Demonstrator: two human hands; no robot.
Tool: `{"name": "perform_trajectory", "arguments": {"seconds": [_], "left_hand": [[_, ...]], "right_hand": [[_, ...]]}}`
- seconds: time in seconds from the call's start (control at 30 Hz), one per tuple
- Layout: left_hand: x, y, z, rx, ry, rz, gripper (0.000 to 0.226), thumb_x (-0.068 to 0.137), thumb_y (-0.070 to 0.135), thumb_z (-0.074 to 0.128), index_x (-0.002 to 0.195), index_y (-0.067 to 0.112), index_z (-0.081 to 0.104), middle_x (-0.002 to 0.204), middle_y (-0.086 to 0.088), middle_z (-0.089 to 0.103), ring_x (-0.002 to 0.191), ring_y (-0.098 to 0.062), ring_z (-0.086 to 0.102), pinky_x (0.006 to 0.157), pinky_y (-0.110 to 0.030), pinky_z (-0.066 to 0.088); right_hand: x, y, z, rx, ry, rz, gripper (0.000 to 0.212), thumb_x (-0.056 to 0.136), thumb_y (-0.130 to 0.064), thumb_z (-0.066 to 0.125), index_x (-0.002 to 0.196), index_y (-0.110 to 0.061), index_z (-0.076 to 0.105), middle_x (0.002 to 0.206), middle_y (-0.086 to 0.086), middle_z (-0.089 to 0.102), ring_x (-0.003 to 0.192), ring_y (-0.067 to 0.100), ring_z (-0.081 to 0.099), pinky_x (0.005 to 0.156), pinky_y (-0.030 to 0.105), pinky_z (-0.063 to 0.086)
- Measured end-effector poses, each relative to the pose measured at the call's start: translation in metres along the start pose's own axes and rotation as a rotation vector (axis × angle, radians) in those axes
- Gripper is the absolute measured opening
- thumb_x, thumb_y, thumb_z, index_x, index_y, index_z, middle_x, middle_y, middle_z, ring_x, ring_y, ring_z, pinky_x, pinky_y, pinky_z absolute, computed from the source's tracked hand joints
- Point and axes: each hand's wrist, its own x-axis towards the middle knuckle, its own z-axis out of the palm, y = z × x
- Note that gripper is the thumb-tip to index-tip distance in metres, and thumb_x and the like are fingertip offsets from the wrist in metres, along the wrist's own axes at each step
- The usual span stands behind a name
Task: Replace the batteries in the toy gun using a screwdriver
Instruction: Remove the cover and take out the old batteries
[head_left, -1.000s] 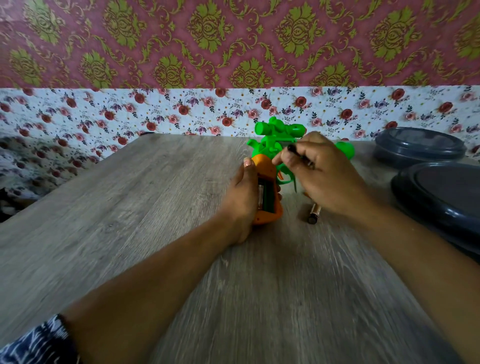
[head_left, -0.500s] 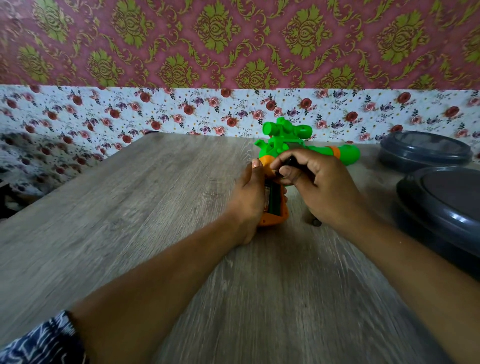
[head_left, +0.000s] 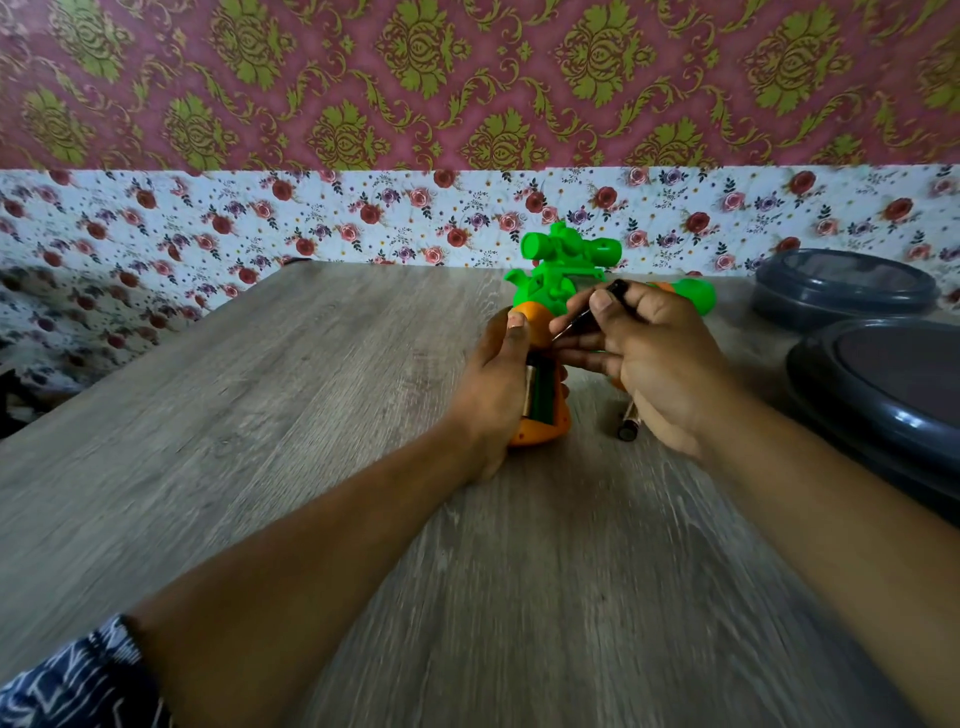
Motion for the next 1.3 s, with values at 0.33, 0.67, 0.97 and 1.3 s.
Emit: {"name": "perform_trajectory", "arguments": {"seconds": [0.33,0.67,0.97,1.3], "left_hand": [[-0.002,0.003,0.000,-0.010,-0.028,0.031,0.029,0.102,0.036,0.027,0.117,0.023,0.049,0.085,-0.007,0.058,0.064,-0.015,0.058,0.054,-0.023,0.051],[0.003,0.002,-0.003,-0.049,-0.010,-0.019,0.040,0.102,0.040,0.027,0.123,0.014,0.048,0.078,-0.009,0.059,0.061,-0.017,0.058,0.056,-0.026,0.050],[0.001,0.001,-0.001,-0.037,-0.041,0.030,0.032,0.102,0.033,0.031,0.122,0.015,0.050,0.088,-0.006,0.062,0.068,-0.017,0.060,0.057,-0.028,0.050],[-0.003,0.005,-0.001,-0.023,-0.042,0.016,0.024,0.102,0.034,0.030,0.111,0.027,0.051,0.084,-0.007,0.061,0.065,-0.017,0.059,0.061,-0.031,0.050]], "right_hand": [[0.000,-0.004,0.003,-0.076,-0.045,-0.166,0.022,0.096,-0.010,0.041,0.082,-0.015,0.057,0.081,0.004,0.062,0.074,0.016,0.064,0.071,0.026,0.058],[-0.001,-0.001,-0.002,-0.334,-0.194,-0.390,0.019,0.093,-0.008,0.048,0.088,-0.024,0.058,0.085,-0.007,0.060,0.088,0.012,0.067,0.078,0.028,0.057],[-0.002,0.009,0.001,-0.591,-0.166,-0.556,0.015,0.087,-0.016,0.049,0.093,-0.015,0.063,0.087,-0.020,0.060,0.087,0.000,0.060,0.082,0.036,0.053],[-0.001,0.009,0.001,-0.076,-0.067,-0.153,0.023,0.096,-0.009,0.041,0.083,-0.016,0.059,0.081,0.005,0.061,0.077,0.012,0.062,0.077,0.028,0.057]]}}
